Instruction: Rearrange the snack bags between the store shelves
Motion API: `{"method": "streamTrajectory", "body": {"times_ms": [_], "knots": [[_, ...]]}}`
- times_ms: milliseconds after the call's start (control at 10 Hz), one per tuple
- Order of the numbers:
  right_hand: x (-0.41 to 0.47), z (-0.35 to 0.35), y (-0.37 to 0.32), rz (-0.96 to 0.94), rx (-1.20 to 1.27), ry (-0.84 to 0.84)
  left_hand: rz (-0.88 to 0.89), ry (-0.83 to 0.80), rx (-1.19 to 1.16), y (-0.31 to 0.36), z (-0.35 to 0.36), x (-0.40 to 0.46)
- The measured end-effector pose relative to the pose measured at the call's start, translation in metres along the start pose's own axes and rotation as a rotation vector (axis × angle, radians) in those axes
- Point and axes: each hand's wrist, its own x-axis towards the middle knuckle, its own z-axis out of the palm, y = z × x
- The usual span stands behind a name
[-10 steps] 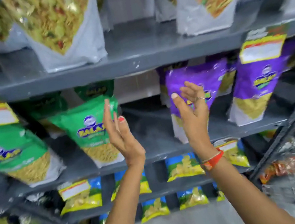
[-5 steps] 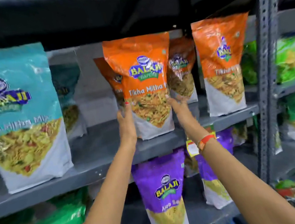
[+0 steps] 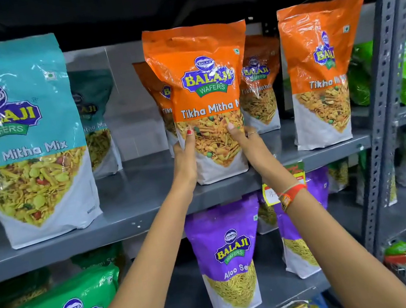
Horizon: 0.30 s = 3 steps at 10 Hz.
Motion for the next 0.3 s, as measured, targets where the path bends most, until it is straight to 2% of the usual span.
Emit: {"method": "streamTrajectory", "body": {"times_ms": [100, 200, 300], "knots": [[-0.003, 0.003, -0.003, 0.017, -0.027, 0.004, -0.028, -0.005, 0.029, 0.002, -0.001, -0.001], [-0.014, 0.000, -0.013, -0.080, 0.028, 0.143, -0.008, 0.005, 0.067, 0.003, -0.003, 0.000], [-0.031, -0.022, -0.028, -0.299, 0.223, 0.430, 0.089, 0.065, 0.131, 0.006, -0.008, -0.005]]}}
